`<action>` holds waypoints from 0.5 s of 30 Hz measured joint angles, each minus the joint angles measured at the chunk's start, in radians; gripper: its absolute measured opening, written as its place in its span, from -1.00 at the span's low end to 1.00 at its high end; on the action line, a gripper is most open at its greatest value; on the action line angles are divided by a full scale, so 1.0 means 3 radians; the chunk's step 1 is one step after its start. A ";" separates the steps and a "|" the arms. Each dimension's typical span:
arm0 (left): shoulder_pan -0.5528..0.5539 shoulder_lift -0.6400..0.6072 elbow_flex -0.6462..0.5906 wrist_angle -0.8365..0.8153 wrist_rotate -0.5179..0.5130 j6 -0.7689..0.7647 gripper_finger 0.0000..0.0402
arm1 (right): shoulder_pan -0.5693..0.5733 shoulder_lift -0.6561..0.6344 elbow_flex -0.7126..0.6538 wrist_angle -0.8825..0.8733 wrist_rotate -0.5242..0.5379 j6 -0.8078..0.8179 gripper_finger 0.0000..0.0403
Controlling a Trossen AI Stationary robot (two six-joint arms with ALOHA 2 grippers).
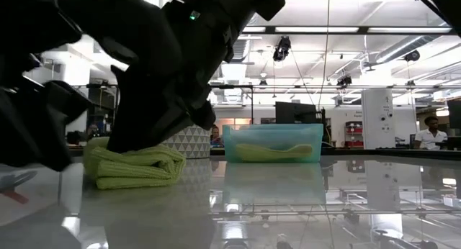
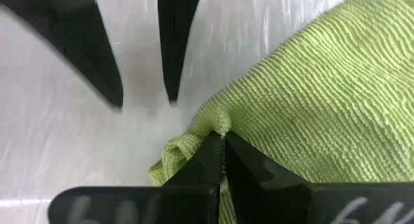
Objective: Fold microfiber towels
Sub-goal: Fold the green microfiber cloth
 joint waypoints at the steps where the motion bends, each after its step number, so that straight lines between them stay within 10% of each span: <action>1: -0.0001 -0.0080 0.0000 -0.0132 0.0069 -0.0043 -0.40 | 0.0000 0.0000 0.0000 -0.0004 0.0000 -0.0015 -0.96; 7: -0.0008 -0.0639 0.0000 -0.0837 0.0071 -0.0061 -0.40 | 0.0001 0.0000 0.0001 0.0001 -0.0042 -0.0122 -0.96; 15: 0.0031 -0.0947 -0.0182 -0.1094 -0.0950 0.0021 -0.40 | 0.0003 0.0000 0.0001 0.0125 -0.0167 -0.0222 -0.89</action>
